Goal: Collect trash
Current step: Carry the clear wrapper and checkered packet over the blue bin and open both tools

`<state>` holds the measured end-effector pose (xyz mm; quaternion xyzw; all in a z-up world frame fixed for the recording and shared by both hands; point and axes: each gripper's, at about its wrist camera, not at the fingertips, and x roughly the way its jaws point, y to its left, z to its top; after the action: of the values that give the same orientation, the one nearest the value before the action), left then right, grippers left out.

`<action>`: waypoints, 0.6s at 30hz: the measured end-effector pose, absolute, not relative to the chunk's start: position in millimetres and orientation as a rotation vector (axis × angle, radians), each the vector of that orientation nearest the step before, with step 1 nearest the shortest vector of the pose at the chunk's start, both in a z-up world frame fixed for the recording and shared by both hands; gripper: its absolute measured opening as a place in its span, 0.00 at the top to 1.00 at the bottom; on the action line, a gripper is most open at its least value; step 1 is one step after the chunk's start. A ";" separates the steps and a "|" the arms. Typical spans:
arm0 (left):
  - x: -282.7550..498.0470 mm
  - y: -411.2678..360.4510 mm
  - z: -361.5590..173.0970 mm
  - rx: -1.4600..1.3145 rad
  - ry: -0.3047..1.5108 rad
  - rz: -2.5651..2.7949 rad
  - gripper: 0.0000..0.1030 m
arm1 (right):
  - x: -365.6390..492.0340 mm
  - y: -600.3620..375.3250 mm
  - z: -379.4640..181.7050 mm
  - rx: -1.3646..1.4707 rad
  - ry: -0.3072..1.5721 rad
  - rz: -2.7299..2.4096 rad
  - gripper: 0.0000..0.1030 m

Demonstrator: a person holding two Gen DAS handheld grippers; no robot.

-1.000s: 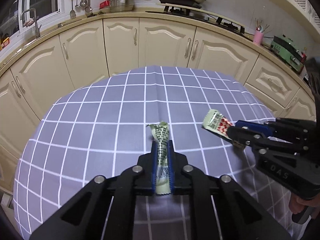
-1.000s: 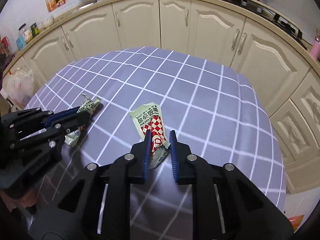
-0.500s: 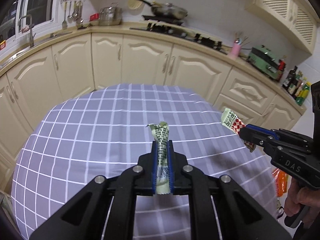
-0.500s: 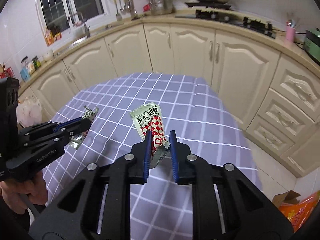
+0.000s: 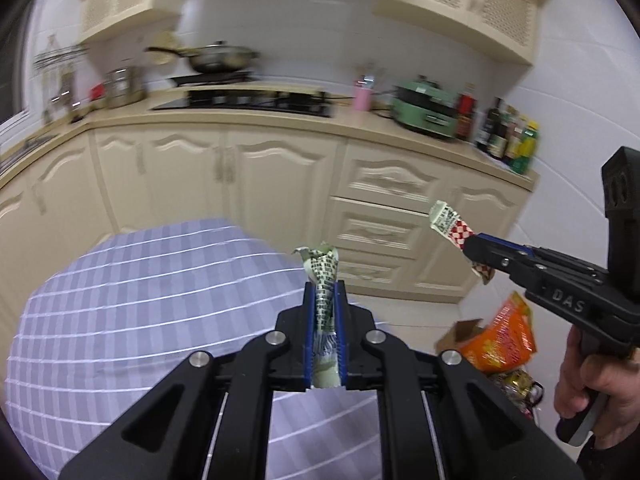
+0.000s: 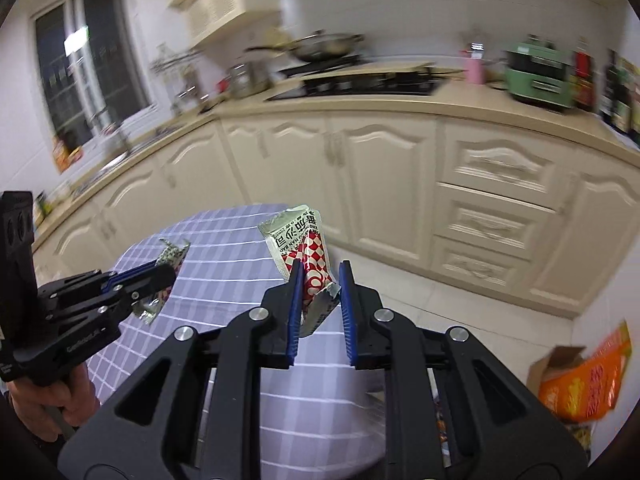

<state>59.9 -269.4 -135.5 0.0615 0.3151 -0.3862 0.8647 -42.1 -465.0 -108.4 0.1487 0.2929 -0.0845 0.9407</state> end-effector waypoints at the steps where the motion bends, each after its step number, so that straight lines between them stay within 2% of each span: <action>1: 51.7 -285.1 -135.2 0.140 0.666 -0.848 0.92 | -55.2 -480.5 -111.6 0.330 0.593 -0.209 0.83; 7: 10.1 -373.6 -157.6 0.236 0.718 -0.994 0.92 | -115.3 -554.5 -145.3 0.448 0.635 -0.394 0.83; 18: -30.3 -505.3 -254.1 0.404 0.930 -1.120 0.92 | -167.8 -642.6 -233.4 0.629 0.767 -0.566 0.83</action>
<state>-30.3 -505.3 -254.1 0.1833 0.4222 -0.5082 0.7279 -167.8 -642.6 -233.4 0.2977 0.3629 -0.2679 0.8414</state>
